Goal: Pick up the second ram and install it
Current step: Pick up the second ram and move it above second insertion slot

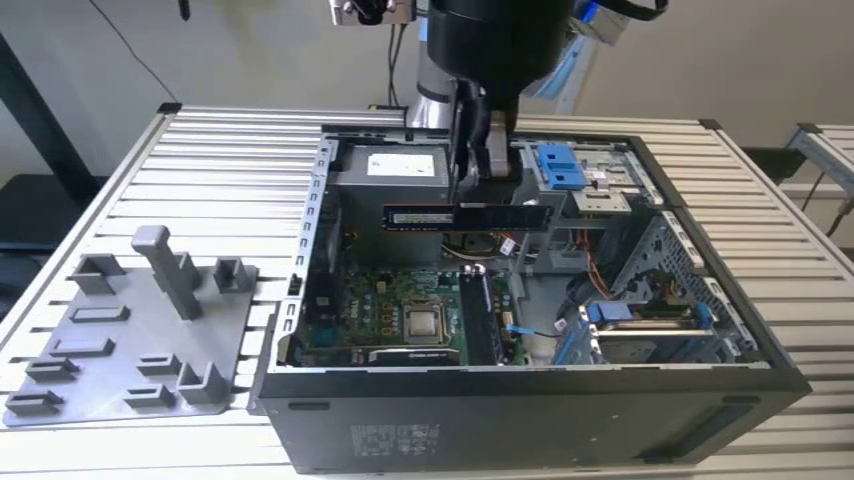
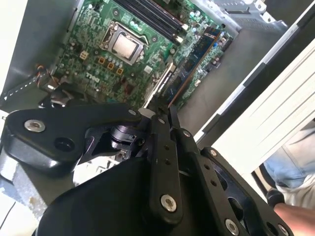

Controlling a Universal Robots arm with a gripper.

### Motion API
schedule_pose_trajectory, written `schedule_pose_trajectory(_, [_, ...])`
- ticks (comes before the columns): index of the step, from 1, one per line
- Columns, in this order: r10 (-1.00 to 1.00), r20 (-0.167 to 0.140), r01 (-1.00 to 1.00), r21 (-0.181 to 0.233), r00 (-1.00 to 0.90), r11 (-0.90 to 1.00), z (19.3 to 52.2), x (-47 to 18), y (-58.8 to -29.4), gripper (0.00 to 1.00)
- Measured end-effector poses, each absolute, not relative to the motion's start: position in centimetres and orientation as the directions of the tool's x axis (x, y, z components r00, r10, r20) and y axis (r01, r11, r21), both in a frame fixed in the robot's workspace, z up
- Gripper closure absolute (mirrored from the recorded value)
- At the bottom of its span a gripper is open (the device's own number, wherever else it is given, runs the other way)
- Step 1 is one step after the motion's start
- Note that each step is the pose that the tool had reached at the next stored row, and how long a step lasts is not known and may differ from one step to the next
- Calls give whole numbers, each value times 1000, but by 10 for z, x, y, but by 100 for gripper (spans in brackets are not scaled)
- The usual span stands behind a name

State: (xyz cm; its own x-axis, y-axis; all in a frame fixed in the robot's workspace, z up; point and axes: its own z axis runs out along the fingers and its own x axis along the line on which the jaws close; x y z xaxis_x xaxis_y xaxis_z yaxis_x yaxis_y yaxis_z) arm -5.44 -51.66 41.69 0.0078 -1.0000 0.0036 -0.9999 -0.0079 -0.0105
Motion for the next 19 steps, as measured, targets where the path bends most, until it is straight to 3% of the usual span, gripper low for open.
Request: schedule_pose_trajectory(19, [-1000, 4, -1000, -10, 8, -8, 417, -3, -516, 86])
